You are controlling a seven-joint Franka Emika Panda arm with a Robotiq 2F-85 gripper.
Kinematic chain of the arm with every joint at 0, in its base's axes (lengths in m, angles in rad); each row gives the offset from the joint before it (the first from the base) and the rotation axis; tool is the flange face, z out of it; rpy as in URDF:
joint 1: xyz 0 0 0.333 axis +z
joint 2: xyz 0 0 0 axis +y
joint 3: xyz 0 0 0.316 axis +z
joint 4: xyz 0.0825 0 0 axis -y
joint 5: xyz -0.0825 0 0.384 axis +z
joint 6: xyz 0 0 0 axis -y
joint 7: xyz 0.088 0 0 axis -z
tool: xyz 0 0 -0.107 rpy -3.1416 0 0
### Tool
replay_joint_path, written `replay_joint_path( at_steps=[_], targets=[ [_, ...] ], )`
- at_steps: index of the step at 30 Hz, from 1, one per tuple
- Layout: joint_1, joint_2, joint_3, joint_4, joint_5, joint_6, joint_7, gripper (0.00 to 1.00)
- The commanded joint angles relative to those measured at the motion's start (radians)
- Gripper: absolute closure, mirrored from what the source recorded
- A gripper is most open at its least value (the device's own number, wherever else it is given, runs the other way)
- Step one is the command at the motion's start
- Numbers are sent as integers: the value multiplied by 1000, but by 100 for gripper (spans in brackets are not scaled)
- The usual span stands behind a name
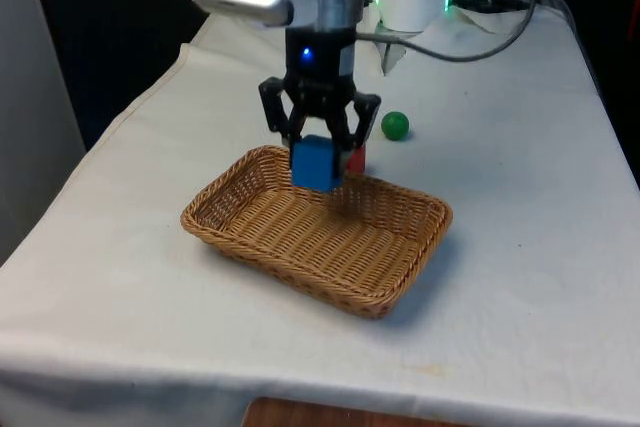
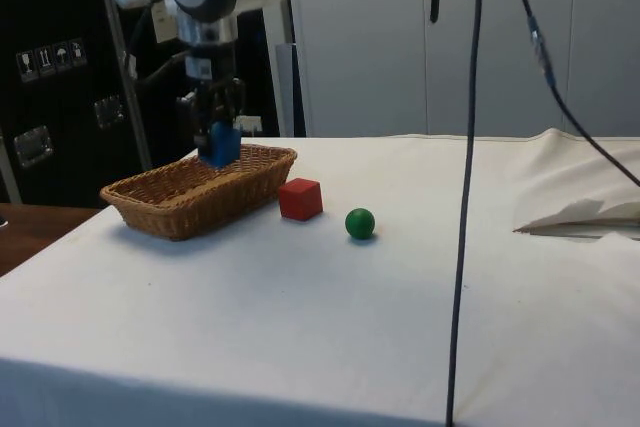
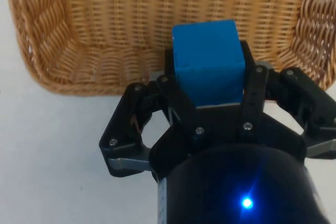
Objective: Place all non-red objects into the basket.
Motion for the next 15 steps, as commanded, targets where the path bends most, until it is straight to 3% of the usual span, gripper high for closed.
replay_joint_path(
  at_steps=[1, 5, 6, 7, 15],
  targets=[
    [-12, 16, 8, 15, 18, 5, -10, 100],
    [-19, 59, 3, 44, 50, 15, -18, 100],
    [-9, 53, -8, 36, 41, 12, -11, 100],
    [-19, 66, 2, 49, 57, 18, -19, 100],
    [-20, 105, 3, 73, 91, 21, -28, 100]
  ],
)
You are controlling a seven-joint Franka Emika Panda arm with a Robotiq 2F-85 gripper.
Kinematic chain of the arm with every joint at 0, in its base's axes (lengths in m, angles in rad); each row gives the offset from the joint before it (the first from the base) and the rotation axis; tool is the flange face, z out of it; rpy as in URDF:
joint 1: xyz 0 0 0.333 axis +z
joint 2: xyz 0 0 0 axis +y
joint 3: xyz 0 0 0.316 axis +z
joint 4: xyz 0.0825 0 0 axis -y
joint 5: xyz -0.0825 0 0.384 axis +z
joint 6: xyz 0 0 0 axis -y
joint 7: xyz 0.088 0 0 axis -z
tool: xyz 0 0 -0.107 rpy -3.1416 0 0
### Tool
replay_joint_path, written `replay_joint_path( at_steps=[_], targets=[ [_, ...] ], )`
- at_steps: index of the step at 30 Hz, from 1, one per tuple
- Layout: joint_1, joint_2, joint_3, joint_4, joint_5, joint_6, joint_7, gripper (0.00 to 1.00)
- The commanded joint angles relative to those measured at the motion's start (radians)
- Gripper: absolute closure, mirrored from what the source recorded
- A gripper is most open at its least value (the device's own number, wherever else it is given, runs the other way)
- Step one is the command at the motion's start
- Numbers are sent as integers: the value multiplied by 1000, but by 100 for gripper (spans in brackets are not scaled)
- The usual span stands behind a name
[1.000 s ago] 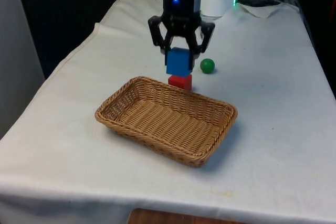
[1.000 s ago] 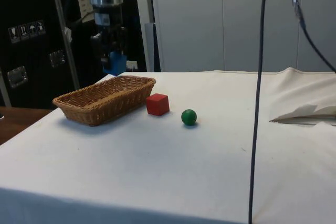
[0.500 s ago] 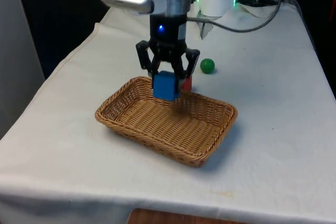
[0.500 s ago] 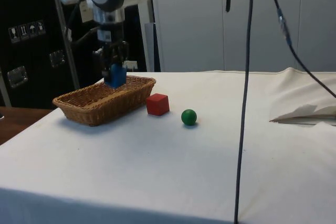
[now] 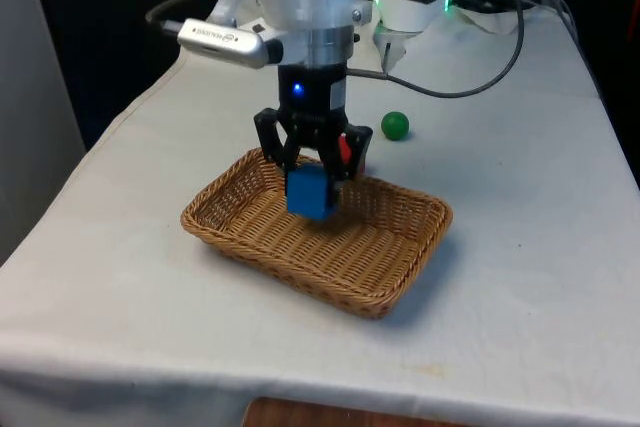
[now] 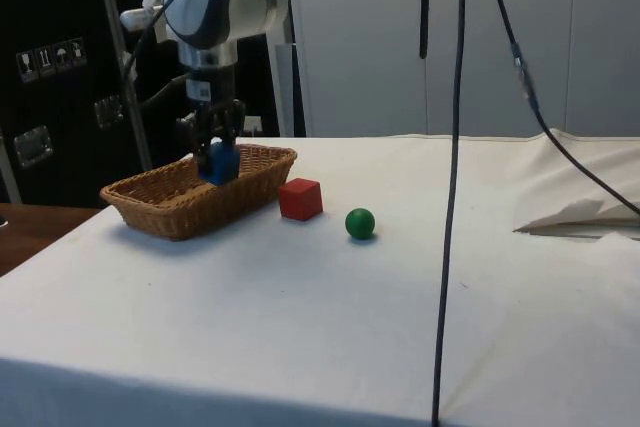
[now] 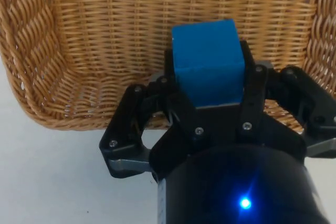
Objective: Place all non-red objects into the basket.
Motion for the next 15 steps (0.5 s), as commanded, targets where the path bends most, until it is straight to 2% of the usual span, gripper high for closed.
replay_joint_path(
  at_steps=[1, 2, 10, 11, 12, 13, 15],
  targets=[
    [0, 2, 0, 1, 3, 0, -2, 100],
    [-9, 8, 11, 9, 15, 1, -11, 100],
    [-6, 20, 8, 16, 26, -3, -12, 100],
    [1, 17, 0, 8, 18, 0, -5, 100],
    [-5, 20, 7, 16, 25, -3, -10, 100],
    [-5, 20, 6, 17, 24, -3, -10, 99],
    [-4, 20, 5, 17, 23, -4, -9, 84]
  ],
)
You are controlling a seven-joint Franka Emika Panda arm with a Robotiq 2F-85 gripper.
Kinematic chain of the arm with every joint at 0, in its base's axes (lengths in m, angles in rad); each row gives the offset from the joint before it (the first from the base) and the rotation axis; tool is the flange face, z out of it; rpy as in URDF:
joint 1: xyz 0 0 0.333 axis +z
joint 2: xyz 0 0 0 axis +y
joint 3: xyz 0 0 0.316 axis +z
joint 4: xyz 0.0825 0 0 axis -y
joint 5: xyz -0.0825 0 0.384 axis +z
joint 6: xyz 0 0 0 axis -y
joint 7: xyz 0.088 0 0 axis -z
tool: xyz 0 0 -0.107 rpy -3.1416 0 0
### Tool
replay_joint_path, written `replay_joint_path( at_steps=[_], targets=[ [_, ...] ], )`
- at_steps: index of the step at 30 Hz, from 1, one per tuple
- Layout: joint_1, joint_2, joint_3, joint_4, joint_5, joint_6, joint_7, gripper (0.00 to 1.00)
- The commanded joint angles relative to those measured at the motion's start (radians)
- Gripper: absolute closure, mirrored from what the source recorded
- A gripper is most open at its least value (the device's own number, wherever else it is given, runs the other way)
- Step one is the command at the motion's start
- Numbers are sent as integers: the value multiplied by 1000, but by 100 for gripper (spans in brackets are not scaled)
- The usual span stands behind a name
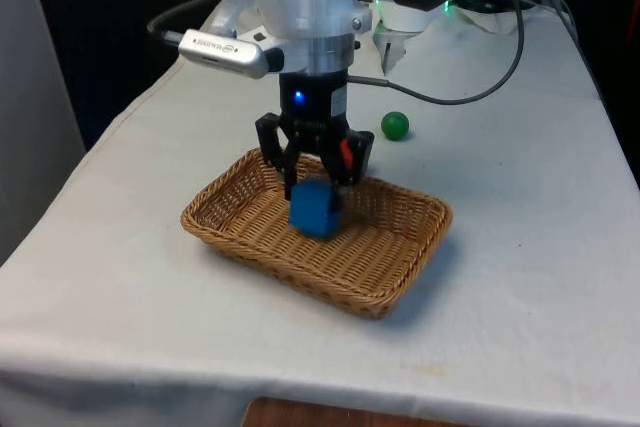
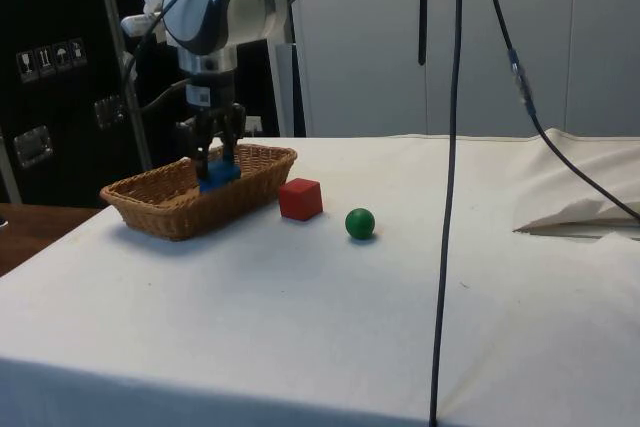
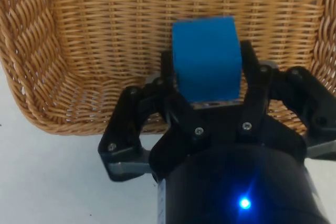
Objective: Place all non-red objects into the basket.
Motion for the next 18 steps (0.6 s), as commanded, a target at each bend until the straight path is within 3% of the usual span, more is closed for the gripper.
replay_joint_path(
  at_steps=[1, 3, 4, 6, 7, 9, 18],
  targets=[
    [-5, 3, 5, 7, 5, -4, -3, 74],
    [-5, 3, 4, 7, 4, -4, -3, 56],
    [-4, 3, 4, 8, 4, -4, -3, 36],
    [0, 0, 0, 2, 0, -1, 0, 16],
    [-4, 3, 4, 8, 4, -5, -2, 16],
    [-4, 3, 4, 8, 4, -5, -2, 1],
    [0, -14, -6, 9, -3, -19, 0, 0]
  ],
)
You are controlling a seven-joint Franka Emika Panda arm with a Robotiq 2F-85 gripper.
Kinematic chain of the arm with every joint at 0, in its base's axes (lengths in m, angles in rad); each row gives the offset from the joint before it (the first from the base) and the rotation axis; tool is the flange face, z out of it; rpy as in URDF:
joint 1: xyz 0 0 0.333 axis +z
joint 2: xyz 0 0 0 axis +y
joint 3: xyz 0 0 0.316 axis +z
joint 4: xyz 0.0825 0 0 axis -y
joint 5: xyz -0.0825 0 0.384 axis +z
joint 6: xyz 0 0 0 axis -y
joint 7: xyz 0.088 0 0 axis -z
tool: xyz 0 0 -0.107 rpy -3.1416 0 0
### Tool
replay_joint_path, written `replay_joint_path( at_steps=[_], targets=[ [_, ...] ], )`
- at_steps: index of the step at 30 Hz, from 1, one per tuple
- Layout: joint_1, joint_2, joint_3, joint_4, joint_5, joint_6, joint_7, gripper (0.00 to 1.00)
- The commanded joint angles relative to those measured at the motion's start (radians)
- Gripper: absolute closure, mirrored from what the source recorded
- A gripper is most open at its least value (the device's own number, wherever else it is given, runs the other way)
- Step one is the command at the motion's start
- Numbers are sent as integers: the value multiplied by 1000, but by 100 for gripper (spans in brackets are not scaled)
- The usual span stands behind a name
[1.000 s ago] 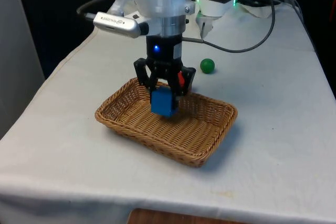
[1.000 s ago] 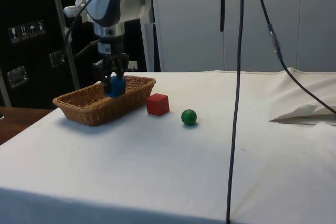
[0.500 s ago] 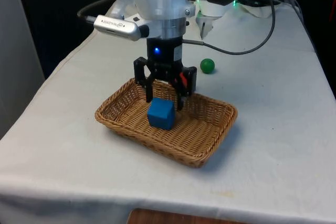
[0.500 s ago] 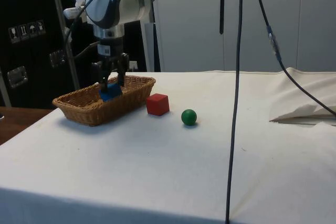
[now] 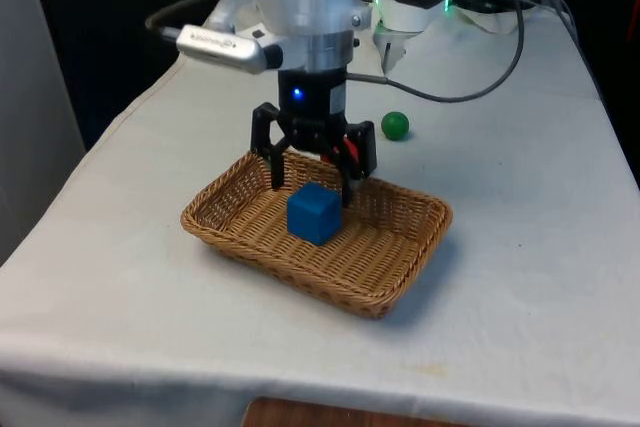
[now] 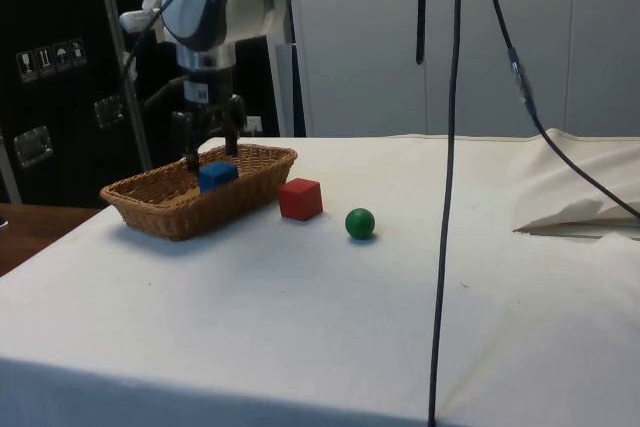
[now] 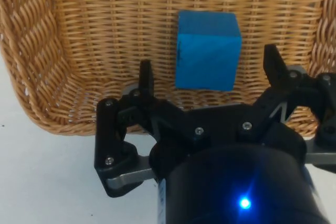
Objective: Place all non-red objects into the basket.
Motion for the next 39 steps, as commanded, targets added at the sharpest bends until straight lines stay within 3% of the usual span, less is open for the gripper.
replay_joint_path(
  at_steps=[1, 7, 14, 16, 17, 26, 27, 28, 35, 36, 38, 39],
  targets=[
    [1, -16, -5, 0, -4, -20, 0, 0],
    [4, -37, -14, 6, -5, -43, 0, 0],
    [16, -97, -33, -4, -22, -90, 3, 0],
    [11, -93, -28, 3, -16, -89, 0, 0],
    [17, -111, -35, -8, -26, -100, 3, 0],
    [27, -185, -42, -42, -39, -158, 3, 0],
    [20, -174, -36, -31, -31, -157, 0, 0],
    [28, -193, -42, -47, -41, -162, 3, 0],
    [41, -270, -41, -117, -65, -183, 6, 0],
    [35, -264, -36, -109, -59, -186, 1, 0],
    [47, -299, -41, -149, -75, -184, 7, 0],
    [47, -299, -41, -149, -75, -184, 7, 0]
  ],
)
